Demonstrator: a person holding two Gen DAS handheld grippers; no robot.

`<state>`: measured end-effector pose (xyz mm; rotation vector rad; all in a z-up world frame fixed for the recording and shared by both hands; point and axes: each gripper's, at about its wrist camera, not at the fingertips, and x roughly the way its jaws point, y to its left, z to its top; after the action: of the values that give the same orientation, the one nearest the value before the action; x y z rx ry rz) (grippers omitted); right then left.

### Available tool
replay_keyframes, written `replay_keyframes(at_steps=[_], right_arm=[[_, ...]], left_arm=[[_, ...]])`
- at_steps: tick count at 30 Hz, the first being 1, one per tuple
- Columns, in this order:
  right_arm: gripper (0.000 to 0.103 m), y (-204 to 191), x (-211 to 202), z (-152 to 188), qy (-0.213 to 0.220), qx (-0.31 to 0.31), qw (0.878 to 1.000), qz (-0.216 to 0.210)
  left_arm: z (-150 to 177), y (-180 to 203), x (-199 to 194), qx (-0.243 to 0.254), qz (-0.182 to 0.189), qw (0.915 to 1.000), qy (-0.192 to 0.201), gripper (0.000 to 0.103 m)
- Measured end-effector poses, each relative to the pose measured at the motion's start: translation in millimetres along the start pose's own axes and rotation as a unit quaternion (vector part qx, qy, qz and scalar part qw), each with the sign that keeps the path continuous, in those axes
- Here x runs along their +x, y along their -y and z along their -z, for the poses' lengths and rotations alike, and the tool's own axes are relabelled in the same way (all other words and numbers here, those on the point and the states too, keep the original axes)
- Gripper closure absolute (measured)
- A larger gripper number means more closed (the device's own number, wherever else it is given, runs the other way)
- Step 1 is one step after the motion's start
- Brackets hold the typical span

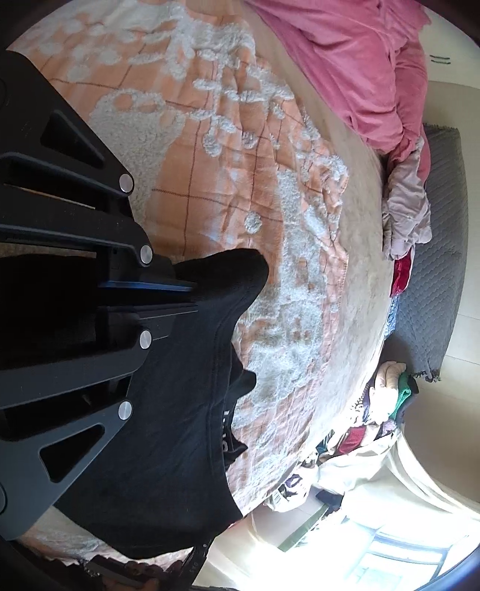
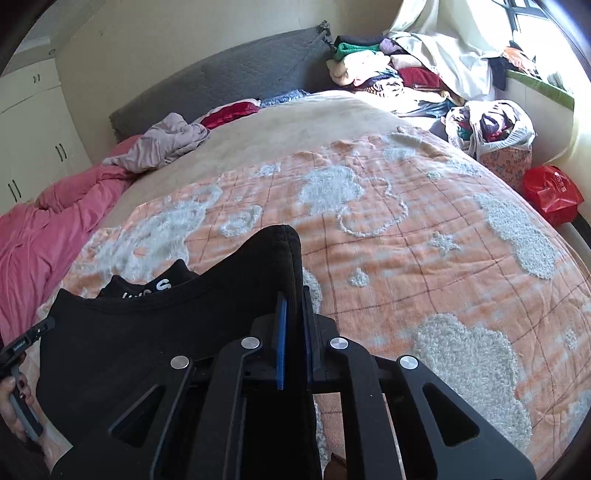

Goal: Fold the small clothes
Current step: 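Fold the side edge over the sweatshirt with both tools and open them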

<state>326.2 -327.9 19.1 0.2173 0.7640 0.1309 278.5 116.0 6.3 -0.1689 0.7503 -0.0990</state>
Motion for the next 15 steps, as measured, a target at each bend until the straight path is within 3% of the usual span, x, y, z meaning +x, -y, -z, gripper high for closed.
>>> replay_keyframes(at_steps=[3, 6, 8, 10, 12, 15], right_arm=[[0.096, 3, 17, 11, -0.028, 0.0, 0.999, 0.021], [0.094, 3, 25, 17, -0.044, -0.001, 0.998, 0.038], [0.092, 2, 21, 17, -0.04, -0.003, 0.998, 0.047], [0.087, -1, 16, 18, -0.037, -0.004, 0.998, 0.053], [0.073, -3, 8, 19, -0.03, -0.008, 0.998, 0.061], [0.065, -11, -9, 20, -0.009, -0.023, 0.997, 0.069]], left_arm=[[5, -6, 12, -0.018, 0.002, 0.9996, -0.021, 0.102], [5, 0, 8, -0.006, -0.006, 0.9998, -0.017, 0.101], [4, 5, 3, 0.0, -0.005, 0.9999, -0.015, 0.093], [5, 10, 0, 0.007, -0.006, 0.9998, -0.018, 0.085], [7, 16, -2, 0.015, -0.007, 0.9997, -0.021, 0.08], [10, 24, -7, 0.024, -0.004, 0.9994, -0.023, 0.068]])
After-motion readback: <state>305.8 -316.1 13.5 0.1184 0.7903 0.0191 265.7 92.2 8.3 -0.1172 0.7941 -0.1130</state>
